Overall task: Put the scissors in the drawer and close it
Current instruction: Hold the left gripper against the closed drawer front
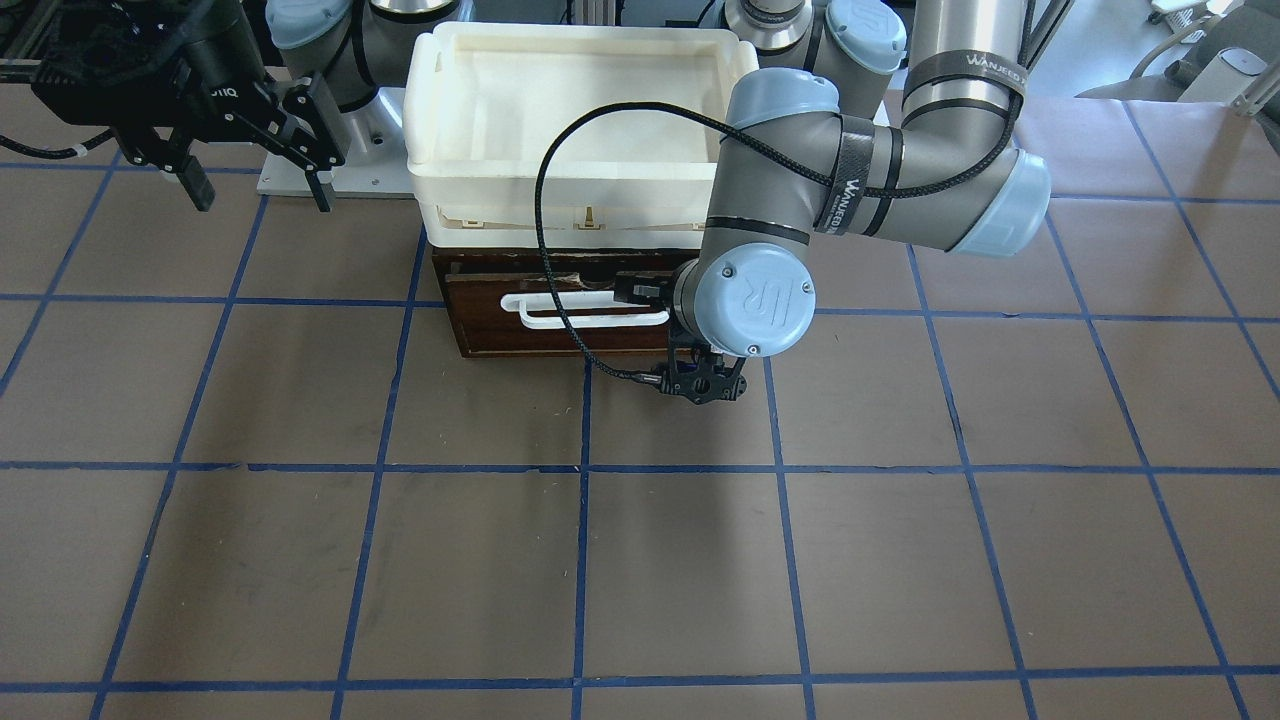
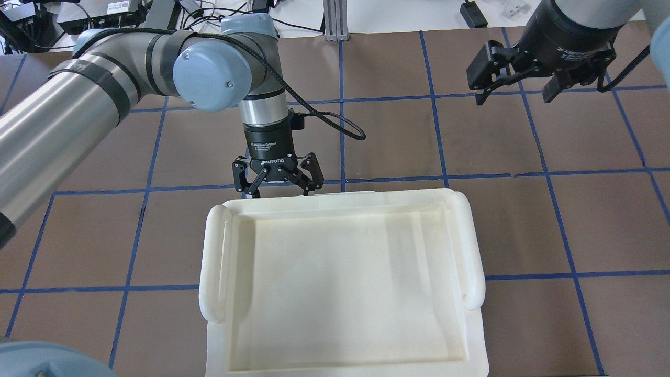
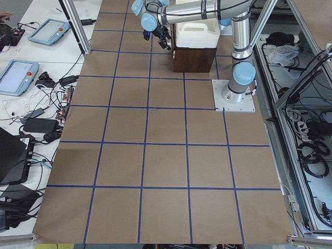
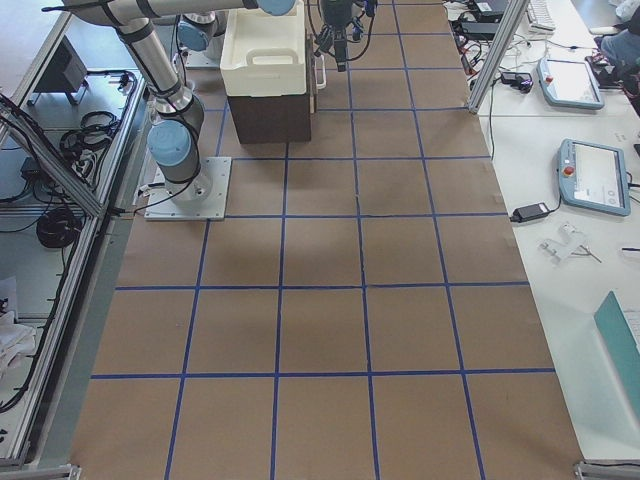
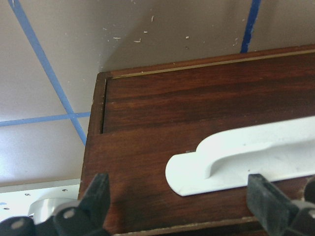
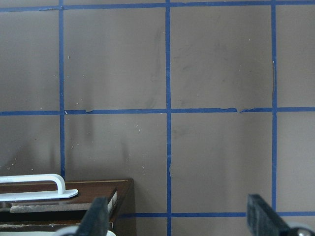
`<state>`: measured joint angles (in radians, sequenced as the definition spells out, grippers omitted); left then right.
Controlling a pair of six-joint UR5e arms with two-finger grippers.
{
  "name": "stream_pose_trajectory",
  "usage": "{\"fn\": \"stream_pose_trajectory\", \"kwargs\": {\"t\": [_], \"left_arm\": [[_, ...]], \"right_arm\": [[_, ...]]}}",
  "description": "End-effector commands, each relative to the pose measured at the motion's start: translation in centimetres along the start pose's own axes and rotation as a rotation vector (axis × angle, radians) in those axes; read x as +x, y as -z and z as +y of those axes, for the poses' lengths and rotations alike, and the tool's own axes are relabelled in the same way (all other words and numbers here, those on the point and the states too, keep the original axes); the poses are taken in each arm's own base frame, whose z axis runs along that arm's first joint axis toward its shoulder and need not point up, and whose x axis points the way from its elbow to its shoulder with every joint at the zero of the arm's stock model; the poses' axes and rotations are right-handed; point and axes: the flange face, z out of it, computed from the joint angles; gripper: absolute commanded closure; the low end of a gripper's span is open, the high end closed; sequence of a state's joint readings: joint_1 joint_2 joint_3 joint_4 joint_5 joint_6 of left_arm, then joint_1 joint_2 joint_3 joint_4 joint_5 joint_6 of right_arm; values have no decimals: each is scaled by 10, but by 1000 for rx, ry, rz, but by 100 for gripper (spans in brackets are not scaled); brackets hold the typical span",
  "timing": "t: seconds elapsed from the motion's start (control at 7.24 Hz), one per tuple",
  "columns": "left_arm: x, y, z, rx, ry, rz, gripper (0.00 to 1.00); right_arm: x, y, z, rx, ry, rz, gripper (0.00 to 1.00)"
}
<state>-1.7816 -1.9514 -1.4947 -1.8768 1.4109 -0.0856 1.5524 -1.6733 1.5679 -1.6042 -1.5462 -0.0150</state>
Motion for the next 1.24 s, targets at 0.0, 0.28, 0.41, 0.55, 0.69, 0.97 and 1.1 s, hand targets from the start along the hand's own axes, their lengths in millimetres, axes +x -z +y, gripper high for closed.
{"fn": "stream_pose_trajectory", "kwargs": {"t": [0.0,0.28,0.41,0.55,0.69,0.97,1.1], "left_arm": [[1,1,3,1,15,4,0],[1,0,5,-8,16,3,0],[-1,0,7,-17,17,-6,0],[-1,-3,5,-25,17,-5,0],[-1,-4,4,-30,18,-7,0],[-2,-7,8,-63,25,-7,0],[-2,-8,7,-66,24,-9,0]], "right_arm": [[-2,2,1,4,-3,-8,0],[-2,1,1,4,-1,-8,0],[-2,3,1,8,-1,-3,0],[-2,3,1,8,0,-2,0],[-2,3,1,5,2,-2,0],[-2,3,1,7,-1,-2,0],[-2,3,1,5,-4,-2,0]]}}
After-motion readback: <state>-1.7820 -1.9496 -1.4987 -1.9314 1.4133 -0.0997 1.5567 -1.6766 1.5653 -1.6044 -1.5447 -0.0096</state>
